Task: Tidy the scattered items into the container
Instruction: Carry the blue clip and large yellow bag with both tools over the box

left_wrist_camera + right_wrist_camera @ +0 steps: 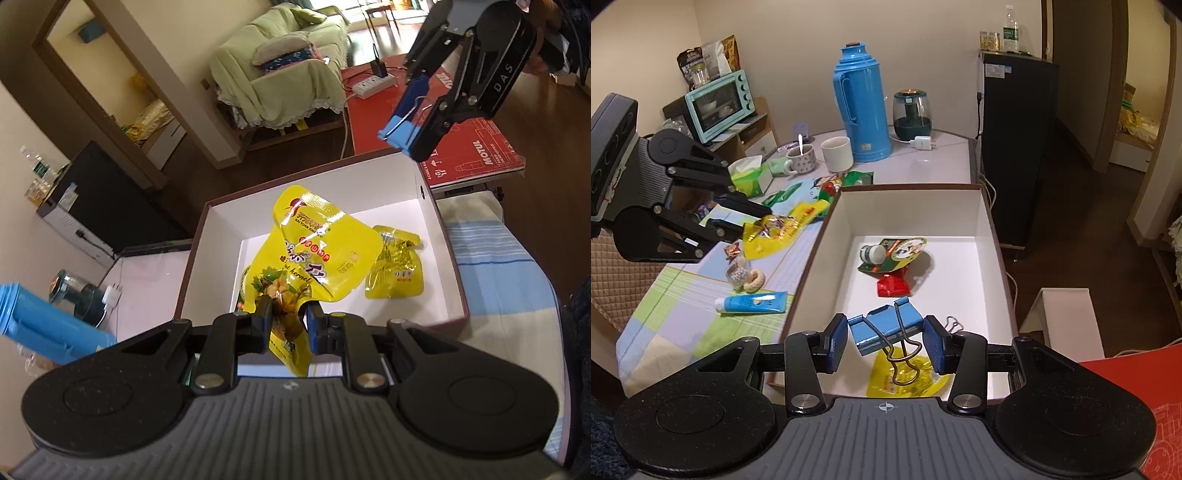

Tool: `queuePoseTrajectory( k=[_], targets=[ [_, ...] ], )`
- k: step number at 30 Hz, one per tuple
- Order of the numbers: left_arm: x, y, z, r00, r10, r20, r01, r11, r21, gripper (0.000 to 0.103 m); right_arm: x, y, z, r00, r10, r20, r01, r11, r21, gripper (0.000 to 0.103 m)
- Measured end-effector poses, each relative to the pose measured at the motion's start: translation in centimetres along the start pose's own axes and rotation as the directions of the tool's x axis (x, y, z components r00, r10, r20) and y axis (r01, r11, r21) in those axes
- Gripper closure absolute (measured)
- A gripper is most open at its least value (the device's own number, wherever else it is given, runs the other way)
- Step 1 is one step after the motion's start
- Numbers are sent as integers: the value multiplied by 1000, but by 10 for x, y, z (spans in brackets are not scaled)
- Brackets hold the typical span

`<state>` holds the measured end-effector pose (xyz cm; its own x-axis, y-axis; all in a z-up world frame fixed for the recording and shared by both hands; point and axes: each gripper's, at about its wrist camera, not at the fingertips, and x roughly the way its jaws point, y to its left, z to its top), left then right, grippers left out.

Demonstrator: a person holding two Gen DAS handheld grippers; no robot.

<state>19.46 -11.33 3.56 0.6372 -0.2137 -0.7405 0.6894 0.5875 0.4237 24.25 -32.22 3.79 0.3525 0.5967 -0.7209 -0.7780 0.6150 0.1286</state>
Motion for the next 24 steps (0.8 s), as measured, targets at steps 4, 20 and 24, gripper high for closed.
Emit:
queuePoseTrajectory(
  k=[4,20,24],
  targets=[
    [21,-3,12,999,-30,-25,31,999,34,87,10,-13,3,1000,15,-24,-15,1000,-10,59],
    [83,-9,18,979,-117,-165,139,982,129,87,56,-32,7,987,30,-156,-39,997,-60,59],
    [95,-7,15,969,-145,-201,178,971,160,87,67,-34,8,981,26,-193,-39,997,-67,59]
  ],
)
